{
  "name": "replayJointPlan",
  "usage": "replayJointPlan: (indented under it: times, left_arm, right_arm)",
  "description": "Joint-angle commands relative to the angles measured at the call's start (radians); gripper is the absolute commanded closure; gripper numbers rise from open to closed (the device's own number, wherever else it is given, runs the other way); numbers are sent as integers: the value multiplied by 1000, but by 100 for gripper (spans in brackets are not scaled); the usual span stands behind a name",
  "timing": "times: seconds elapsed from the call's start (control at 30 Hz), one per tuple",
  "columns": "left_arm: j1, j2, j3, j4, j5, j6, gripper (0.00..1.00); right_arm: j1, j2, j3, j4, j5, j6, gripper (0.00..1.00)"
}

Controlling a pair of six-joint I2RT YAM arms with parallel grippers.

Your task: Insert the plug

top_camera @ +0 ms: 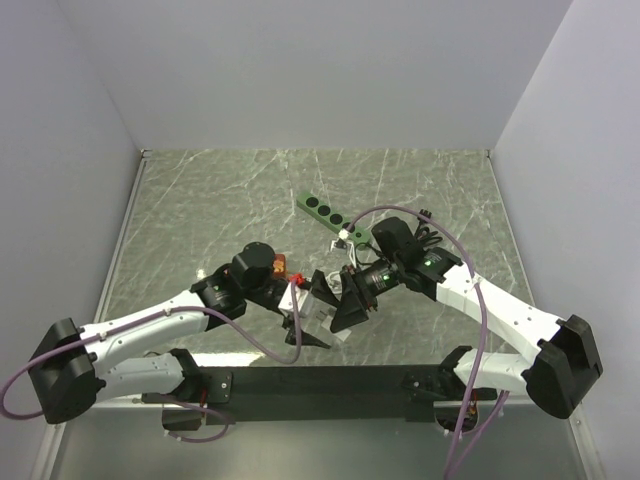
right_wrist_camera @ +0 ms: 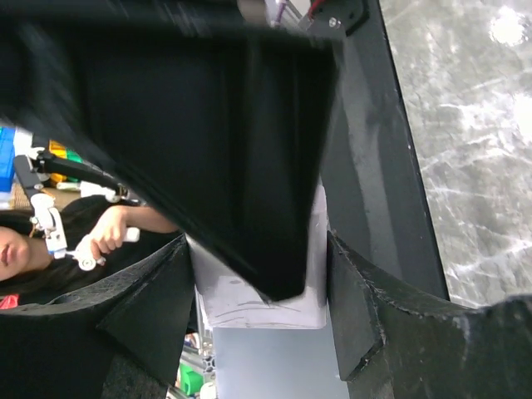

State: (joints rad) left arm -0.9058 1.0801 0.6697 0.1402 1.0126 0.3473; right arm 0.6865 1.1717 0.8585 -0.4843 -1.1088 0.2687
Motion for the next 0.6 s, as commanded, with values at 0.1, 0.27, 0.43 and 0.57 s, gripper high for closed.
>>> replayJointPlan:
  times: [0.1,0.27,0.43,0.57]
  left_arm:
    - [-53,50,70,13,-40,18,30]
    - [-61,86,79,44,-51,-1,98]
    - [-61,98,76,47,-37,5,99]
    - [-58,127,82,67,-45,-14,99]
  right_arm:
    - [-4,-21,14,113,-89,50,100]
    - [-5,-56,-6,145,-94,66,99]
    - [-28,-135,-12,185,18,84,53]
    - [-93,-256,-70,322,56,156,38]
